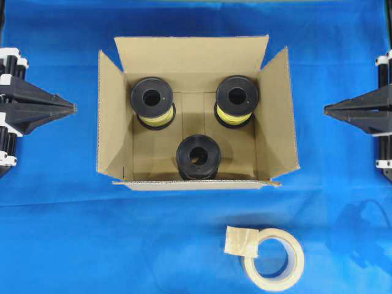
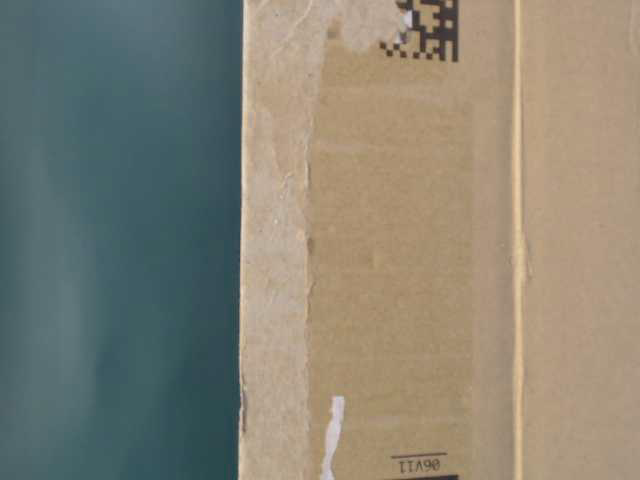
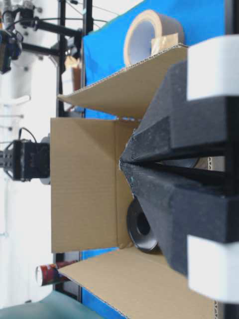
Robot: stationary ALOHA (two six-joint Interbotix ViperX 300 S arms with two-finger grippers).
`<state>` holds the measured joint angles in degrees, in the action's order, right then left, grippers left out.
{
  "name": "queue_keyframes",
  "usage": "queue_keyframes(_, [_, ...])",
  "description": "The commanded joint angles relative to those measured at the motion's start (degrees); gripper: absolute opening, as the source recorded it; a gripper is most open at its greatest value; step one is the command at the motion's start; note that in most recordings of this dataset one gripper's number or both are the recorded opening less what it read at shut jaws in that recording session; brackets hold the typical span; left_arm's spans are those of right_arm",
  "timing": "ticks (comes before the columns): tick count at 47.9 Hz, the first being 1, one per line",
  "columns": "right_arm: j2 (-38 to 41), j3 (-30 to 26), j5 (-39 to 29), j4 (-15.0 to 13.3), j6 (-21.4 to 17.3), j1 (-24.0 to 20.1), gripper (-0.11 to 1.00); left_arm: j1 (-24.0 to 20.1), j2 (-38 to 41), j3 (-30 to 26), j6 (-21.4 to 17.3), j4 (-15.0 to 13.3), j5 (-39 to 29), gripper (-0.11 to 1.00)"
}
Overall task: Close the cardboard box.
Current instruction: 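Move both grippers inward from the rest pose toward the box sides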
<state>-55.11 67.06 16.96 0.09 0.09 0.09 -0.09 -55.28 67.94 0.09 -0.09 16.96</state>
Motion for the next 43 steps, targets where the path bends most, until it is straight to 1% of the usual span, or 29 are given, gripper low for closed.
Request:
queue_keyframes(1, [-0.18,-0.70,-0.09,0.18,-0.70,0.00,0.00,0.18,-0.88,-0.44,-0.44,-1.85,-1.67,0.00])
queue_keyframes(6, [-0.97,-0.62,-3.08,1.05,-0.97,-0.09,0.00,0.18,-2.81,0.18,-0.35,-1.85,-4.31,0.00])
queue_keyframes(10, [-1.58,0.53,-4.75,1.93,-1.49,-0.09,0.00,0.18,-4.22,1.67,-0.44,-1.85,-4.57,0.00])
queue_keyframes(16, [-2.37,3.52,-4.83,3.43,-2.02,0.00,0.00,-0.09,-5.27,5.27,-0.26,-2.02,-3.69,0.00])
queue_keyframes(23, [-2.99,6.94,-5.19,5.10,-2.02,0.00,0.00,-0.09,-5.45,8.44,0.79,-2.20,-3.78,0.00])
queue_keyframes(30, [-2.55,9.67,-4.75,6.68,-2.11,0.00,0.00,-0.09,-5.19,11.07,1.85,-2.20,-3.69,0.00])
queue_keyframes(35, [-0.70,11.16,-3.69,8.44,-2.11,0.00,0.00,-0.09,-4.22,12.66,1.93,-2.20,-3.08,0.00])
queue_keyframes(39, [1.58,12.39,-1.49,9.23,-2.11,0.00,0.00,-0.09,-3.08,14.15,2.11,-2.29,-1.41,0.00])
queue_keyframes(43, [4.92,13.45,2.11,9.23,-2.11,0.09,0.00,-0.09,-1.49,15.73,2.55,-2.29,1.67,0.00])
